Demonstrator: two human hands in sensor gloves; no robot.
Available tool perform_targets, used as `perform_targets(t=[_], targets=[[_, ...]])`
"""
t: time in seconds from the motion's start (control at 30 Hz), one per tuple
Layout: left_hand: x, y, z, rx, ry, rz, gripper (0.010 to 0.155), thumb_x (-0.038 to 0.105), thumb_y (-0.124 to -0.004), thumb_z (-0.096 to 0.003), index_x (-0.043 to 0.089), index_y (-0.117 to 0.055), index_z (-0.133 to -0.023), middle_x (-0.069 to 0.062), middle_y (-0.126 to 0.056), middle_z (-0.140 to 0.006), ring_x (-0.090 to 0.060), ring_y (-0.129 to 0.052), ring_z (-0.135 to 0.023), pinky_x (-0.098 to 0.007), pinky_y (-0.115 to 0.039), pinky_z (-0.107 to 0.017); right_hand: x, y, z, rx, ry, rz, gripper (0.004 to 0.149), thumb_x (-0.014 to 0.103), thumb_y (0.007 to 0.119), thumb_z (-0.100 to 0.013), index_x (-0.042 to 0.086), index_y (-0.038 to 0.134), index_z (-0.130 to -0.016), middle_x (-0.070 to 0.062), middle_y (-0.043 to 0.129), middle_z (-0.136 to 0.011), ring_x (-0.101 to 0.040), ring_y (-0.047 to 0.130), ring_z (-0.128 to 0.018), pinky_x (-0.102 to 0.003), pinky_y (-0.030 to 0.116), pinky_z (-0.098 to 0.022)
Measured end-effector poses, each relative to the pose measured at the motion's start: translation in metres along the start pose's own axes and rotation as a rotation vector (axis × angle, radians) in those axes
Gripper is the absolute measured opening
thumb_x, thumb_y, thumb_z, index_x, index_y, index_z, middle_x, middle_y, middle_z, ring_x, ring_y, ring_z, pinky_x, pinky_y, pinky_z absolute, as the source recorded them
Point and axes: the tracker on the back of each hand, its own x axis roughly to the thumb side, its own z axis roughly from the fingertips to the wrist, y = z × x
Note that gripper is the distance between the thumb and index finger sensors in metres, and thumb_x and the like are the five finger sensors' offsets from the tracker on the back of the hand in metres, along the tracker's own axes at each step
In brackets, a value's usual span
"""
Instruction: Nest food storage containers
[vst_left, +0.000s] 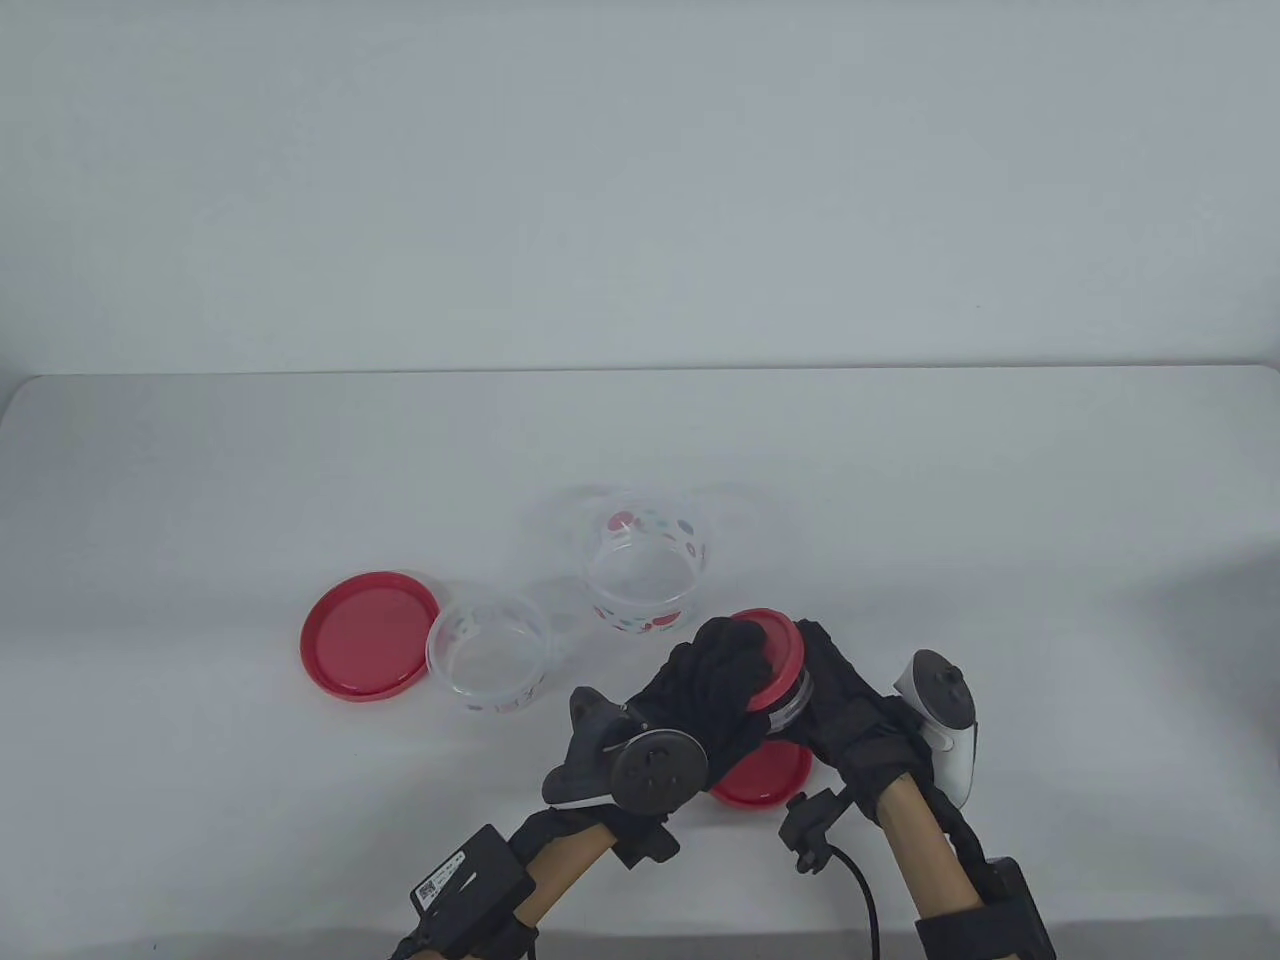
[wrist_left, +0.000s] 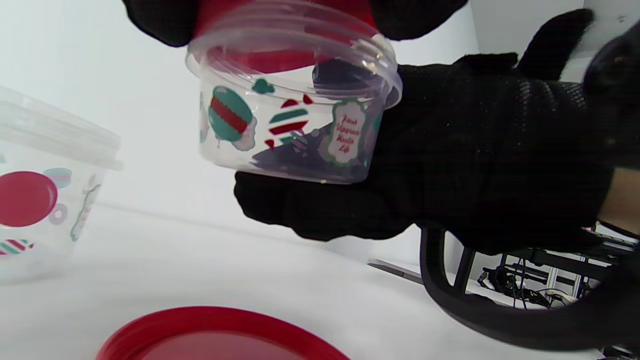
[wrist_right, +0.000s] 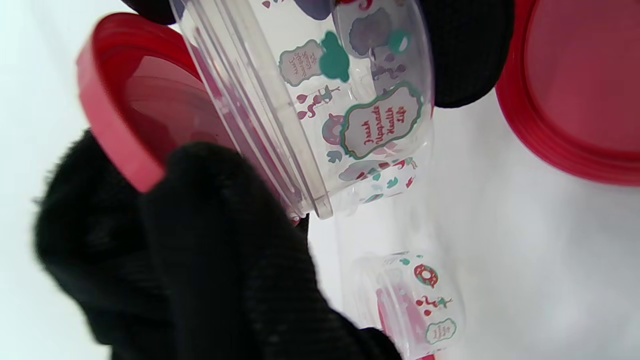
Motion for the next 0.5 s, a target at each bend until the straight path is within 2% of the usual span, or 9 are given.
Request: perform_targets(t=[0.1,0.2,0.5], targets=[[-0.005,-0.004,0.005,-0.014,0.016,0.028,0.067,0.049,-0.052,-0.0652,0.025,-0.016,-0.117,-0.009,-0.035,-0.126,-0.039,-0.039,-0.116,-0.054,-0.045,-0.081,-0.002,0.001,-0.001,0.027,-0.003,-0.032,0.074,0.052,0.045,-0.068,-0.003,0.025,-0.113,-0.035,0.037,-0.108,-0.053,0.066,-0.085,-0.056,0.070,-0.053],[-0.009,-0.008,0.007,-0.035,0.033,0.026,0.064,0.048,-0.050,-0.0654,0.028,-0.022,-0.119,-0.008,-0.034,-0.127,-0.038,-0.037,-0.117,-0.054,-0.044,-0.082,-0.003,0.002,-0.001,0.047,0.008,-0.024,0.073,0.052,0.045,-0.068,0.000,0.026,-0.115,-0.038,0.032,-0.108,-0.057,0.062,-0.086,-0.058,0.068,-0.054],[-0.006,-0.012,0.007,-0.047,0.034,-0.001,0.061,0.046,-0.050,-0.0659,0.028,-0.028,-0.120,-0.009,-0.033,-0.126,-0.039,-0.037,-0.116,-0.055,-0.045,-0.081,-0.004,0.004,-0.002,0.033,-0.004,0.012,0.070,0.050,0.045,-0.068,0.001,0.026,-0.115,-0.037,0.030,-0.109,-0.055,0.061,-0.086,-0.056,0.068,-0.055]])
